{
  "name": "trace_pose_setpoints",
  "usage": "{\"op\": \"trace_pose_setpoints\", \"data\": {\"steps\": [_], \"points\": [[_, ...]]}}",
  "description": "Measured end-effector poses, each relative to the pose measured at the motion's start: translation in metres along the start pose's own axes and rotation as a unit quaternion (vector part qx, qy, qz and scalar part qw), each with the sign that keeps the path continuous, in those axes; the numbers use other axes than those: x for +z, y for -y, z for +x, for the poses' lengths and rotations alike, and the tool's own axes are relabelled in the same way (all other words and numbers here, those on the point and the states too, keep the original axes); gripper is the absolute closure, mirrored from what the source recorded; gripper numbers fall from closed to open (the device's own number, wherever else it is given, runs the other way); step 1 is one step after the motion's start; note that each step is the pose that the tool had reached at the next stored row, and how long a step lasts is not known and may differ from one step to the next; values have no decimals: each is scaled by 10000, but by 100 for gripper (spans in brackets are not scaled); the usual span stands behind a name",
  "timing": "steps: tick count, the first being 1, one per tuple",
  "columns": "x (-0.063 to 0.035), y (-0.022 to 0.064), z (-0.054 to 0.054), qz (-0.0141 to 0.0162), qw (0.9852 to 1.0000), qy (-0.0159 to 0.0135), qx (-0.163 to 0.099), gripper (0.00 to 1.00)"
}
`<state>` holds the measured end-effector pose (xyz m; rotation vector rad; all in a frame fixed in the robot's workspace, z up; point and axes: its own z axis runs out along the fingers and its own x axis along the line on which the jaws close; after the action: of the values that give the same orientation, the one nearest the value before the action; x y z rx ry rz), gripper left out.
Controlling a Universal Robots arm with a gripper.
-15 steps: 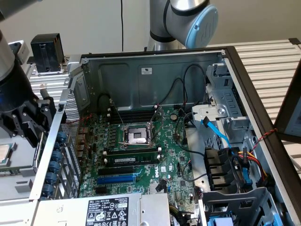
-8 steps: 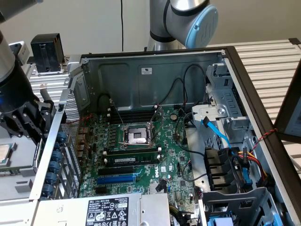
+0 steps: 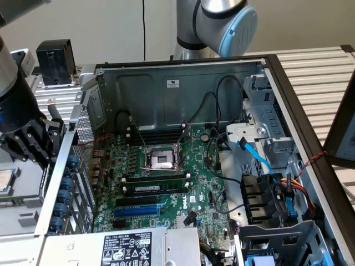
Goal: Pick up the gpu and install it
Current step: 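Pick up the gpu and move the gpu toward the slot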
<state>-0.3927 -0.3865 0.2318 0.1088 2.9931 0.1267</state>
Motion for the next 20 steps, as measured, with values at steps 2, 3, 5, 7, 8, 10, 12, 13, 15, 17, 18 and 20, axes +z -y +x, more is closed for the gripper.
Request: {"op": "trace_pose_setpoints", "data": {"steps": [2,3,5,7,8,10,12,13,15,17,18,20], "points": [[1,0,-1,-1,10000,0,0,73],[2,1,-4,-3,10000,1,0,73],[2,3,-7,-3,10000,1,0,73],[1,4,-8,-3,10000,0,0,73],[1,4,-8,-3,10000,0,0,73],[1,4,-8,-3,10000,0,0,73],[1,5,-8,-2,10000,0,0,73],[0,5,-8,-2,10000,-1,0,73],[0,5,-8,-3,10000,0,0,73],[-12,4,-10,-2,10000,0,0,73],[-15,4,-10,-3,10000,1,0,73],[-27,3,-12,-2,10000,0,0,73]]}}
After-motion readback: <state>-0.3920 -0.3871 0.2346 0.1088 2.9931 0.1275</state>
